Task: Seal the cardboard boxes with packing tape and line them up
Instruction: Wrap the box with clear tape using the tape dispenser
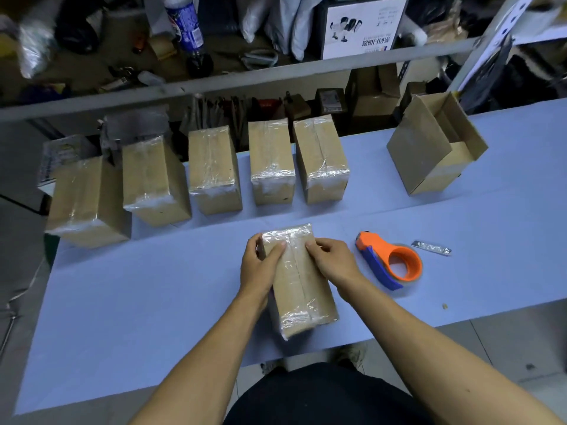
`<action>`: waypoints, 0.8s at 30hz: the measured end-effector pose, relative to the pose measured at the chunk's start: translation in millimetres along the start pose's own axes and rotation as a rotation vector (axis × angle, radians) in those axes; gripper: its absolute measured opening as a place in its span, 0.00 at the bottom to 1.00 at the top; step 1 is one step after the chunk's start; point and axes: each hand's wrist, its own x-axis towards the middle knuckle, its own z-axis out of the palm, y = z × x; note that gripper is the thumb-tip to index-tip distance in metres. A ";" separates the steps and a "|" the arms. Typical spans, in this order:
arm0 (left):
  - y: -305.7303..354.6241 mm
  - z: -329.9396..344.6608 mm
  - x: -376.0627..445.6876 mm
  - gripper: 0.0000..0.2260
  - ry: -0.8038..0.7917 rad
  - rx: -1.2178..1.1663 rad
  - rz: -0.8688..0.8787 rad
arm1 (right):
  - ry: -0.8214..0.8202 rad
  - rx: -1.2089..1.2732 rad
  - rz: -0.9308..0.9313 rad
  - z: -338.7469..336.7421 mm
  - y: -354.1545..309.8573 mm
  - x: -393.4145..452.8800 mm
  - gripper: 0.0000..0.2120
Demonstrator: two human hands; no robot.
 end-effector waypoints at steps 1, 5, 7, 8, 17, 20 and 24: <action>-5.2 -1.4 0.8 0.18 0.033 -0.022 -0.028 | -0.027 -0.012 0.022 1.9 3.7 -1.1 0.09; -14.1 -13.2 1.9 0.16 0.253 -0.010 -0.050 | -0.058 -0.203 0.004 -6.6 1.9 -8.2 0.16; -14.1 -18.8 3.1 0.15 0.414 0.052 -0.032 | -0.003 -0.212 -0.002 -16.8 3.1 -6.3 0.22; -14.1 -21.2 3.6 0.16 0.468 0.079 -0.036 | 0.017 -0.164 0.007 -21.4 4.2 -5.3 0.22; -9.7 -48.6 4.7 0.23 0.184 0.802 0.560 | 0.267 -0.020 -0.029 -10.6 -4.9 0.2 0.12; 1.3 -51.5 12.5 0.20 -0.134 1.103 0.653 | 0.121 0.041 -0.109 -10.8 -5.7 0.1 0.11; 3.8 -41.2 6.3 0.21 -0.030 1.326 0.695 | -0.063 -0.033 -0.176 -12.9 -3.2 0.6 0.21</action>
